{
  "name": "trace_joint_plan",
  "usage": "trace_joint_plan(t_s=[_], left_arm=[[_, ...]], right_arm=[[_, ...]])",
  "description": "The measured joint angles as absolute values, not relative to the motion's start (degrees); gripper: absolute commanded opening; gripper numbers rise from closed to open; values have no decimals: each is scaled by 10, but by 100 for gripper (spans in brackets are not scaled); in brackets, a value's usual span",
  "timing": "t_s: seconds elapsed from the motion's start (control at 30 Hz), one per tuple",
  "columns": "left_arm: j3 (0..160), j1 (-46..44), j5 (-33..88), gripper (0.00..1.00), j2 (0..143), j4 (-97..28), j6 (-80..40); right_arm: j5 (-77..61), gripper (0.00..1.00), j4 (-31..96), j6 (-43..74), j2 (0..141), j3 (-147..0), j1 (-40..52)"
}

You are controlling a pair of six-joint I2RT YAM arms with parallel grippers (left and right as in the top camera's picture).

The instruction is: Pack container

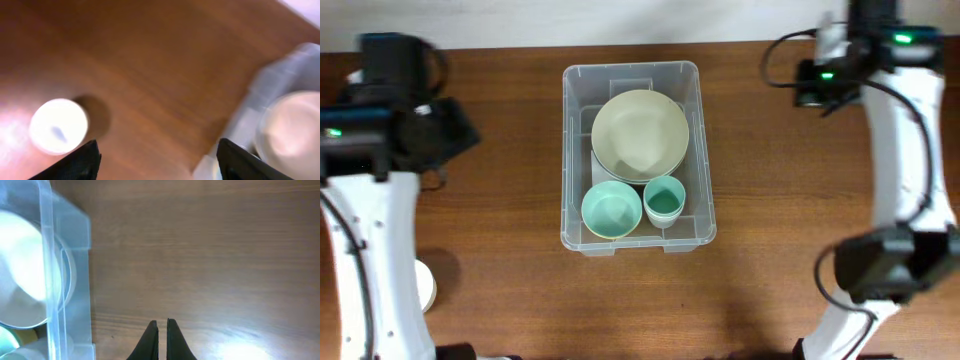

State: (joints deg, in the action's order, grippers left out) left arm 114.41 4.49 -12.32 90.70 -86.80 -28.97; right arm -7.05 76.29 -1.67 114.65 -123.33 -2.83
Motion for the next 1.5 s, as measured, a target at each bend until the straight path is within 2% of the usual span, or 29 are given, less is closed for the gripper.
trace_joint_plan(t_s=[0.13, 0.4, 0.63, 0.9, 1.0, 1.07, 1.27, 1.33, 1.37, 1.43, 1.5], left_arm=[[1138, 109, -118, 84, 922, -891, -290], [1136, 170, -111, 84, 923, -910, -289], [1136, 181, -110, 84, 923, -911, -289], [1136, 182, -110, 84, 923, -911, -289], [1136, 182, -110, 84, 923, -911, -290], [1136, 182, -110, 84, 923, -911, -290], [1136, 182, -122, 85, 923, -930, -295], [1136, 182, -135, 87, 923, -947, -308], [1136, 182, -141, 92, 923, -955, -316], [1132, 182, -150, 96, 923, -964, -337], [1117, 182, -156, 97, 923, -964, -354]], right_arm=[[-96, 4, 762, -35, 1211, -1233, 9], [-157, 4, 764, -68, 1294, -1233, 65], [-178, 4, 774, -92, 1312, -1232, 103], [-207, 5, 780, -121, 1312, -1232, 105], [-208, 12, 779, -123, 1312, -1232, 104], [-209, 22, 778, -124, 1312, -1232, 101], [-142, 34, 780, -62, 1312, -1238, 69], [-111, 38, 789, -39, 1312, -1252, 44], [-103, 43, 793, -32, 1312, -1260, 32], [-87, 50, 800, -18, 1312, -1277, 2], [-75, 51, 808, -11, 1311, -1290, -28]])
